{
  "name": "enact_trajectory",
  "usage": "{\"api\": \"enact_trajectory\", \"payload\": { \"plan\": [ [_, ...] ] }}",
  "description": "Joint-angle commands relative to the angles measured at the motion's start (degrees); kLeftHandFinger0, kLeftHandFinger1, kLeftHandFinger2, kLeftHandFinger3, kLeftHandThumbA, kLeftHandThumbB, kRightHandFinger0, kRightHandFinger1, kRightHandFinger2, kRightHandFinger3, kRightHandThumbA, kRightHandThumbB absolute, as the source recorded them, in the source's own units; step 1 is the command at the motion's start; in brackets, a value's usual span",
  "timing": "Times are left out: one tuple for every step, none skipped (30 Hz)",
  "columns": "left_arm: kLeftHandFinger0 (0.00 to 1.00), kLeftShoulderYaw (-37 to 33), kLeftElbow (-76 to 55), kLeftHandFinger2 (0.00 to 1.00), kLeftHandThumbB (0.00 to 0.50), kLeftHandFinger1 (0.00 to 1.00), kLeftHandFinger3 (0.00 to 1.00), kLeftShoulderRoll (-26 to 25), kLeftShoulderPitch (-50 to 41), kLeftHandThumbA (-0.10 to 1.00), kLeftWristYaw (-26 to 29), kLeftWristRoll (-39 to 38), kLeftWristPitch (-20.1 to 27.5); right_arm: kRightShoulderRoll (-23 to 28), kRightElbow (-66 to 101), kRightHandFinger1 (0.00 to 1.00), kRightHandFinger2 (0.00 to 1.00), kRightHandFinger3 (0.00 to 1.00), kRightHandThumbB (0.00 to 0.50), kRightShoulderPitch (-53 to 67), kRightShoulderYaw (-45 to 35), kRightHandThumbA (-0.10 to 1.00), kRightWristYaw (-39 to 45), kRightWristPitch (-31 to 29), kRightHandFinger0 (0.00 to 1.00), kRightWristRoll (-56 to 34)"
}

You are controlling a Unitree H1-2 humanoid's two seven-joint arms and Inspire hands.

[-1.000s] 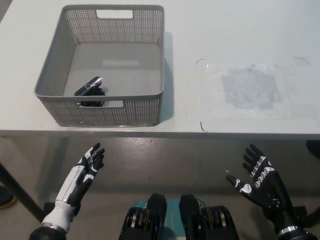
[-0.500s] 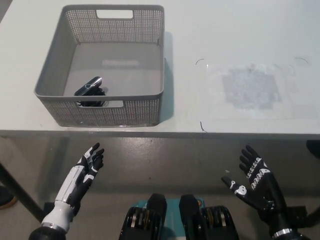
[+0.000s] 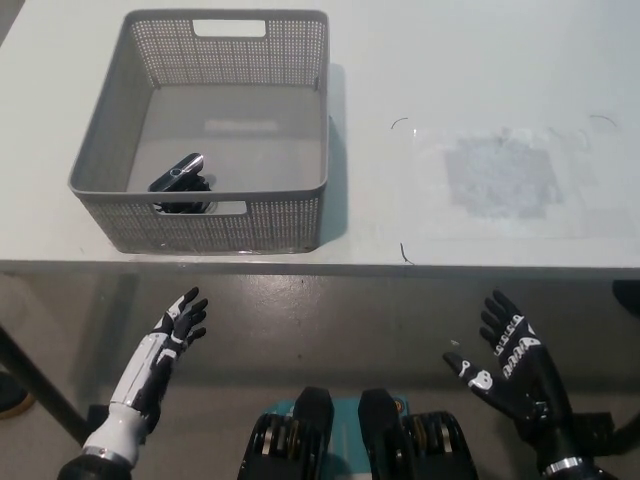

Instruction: Use the right hand to pick up a webcam and put it into a container on the left side

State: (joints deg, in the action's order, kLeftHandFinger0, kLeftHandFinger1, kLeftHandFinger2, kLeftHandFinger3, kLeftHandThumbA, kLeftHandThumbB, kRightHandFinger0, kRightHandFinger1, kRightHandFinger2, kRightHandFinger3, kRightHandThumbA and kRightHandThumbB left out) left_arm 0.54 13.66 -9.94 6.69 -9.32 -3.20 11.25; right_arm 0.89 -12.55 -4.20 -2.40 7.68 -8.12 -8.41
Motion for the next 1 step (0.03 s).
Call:
{"api": "enact_trajectory", "payload": {
  "plan": [
    [1.0,0.24,-1.5,1.0,0.0,1.0,1.0,-0.12,0.3,0.92,0.24,0.07,1.82,-0.17,0.83,1.0,1.0,1.0,0.141,-1.19,-0.09,0.99,0.1,-1.66,1.0,-0.62]
  ]
}}
